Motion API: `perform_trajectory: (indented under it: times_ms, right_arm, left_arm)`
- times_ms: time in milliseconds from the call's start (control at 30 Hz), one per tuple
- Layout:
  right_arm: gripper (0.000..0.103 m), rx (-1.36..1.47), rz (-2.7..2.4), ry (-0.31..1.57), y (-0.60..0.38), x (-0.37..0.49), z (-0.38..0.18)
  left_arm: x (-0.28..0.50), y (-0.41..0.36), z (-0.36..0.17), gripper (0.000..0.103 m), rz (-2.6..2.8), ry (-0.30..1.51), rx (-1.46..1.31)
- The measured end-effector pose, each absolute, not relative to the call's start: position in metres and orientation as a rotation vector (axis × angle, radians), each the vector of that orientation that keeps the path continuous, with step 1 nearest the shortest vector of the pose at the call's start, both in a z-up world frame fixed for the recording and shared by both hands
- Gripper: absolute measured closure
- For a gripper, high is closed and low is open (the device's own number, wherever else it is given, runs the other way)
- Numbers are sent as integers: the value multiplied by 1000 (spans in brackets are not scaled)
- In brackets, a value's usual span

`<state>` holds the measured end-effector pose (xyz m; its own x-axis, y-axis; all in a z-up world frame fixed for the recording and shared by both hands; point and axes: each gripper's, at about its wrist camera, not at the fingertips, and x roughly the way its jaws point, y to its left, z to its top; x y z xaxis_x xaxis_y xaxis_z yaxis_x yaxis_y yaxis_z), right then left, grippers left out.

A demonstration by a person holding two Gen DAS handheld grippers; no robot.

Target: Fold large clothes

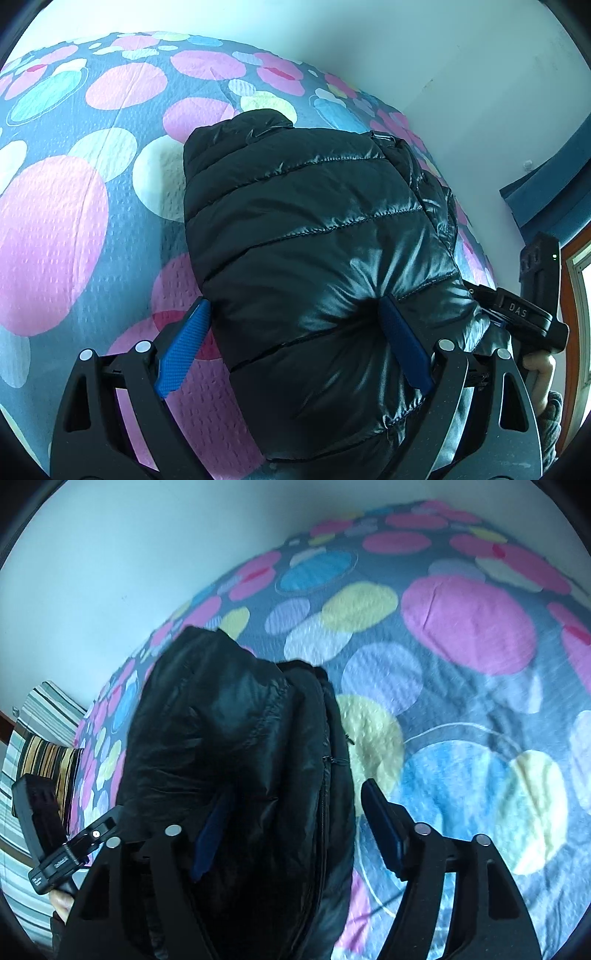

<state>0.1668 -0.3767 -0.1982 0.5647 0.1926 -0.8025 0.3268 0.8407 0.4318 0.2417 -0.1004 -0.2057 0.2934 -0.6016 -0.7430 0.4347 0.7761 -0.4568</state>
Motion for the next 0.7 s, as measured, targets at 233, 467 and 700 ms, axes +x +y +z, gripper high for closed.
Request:
perform_trajectory:
  times_ms: [233, 467, 700]
  right_arm:
    - [30, 659, -20, 975, -382, 166, -200]
    - [26, 671, -6, 991, -378, 177, -215]
    - [25, 711, 15, 983, -378, 178, -224]
  left_arm:
    - [243, -102, -206, 12, -705, 1067, -178]
    - [244, -106, -208, 12, -706, 1070, -175]
    - [245, -107, -209, 13, -710, 1066, -170]
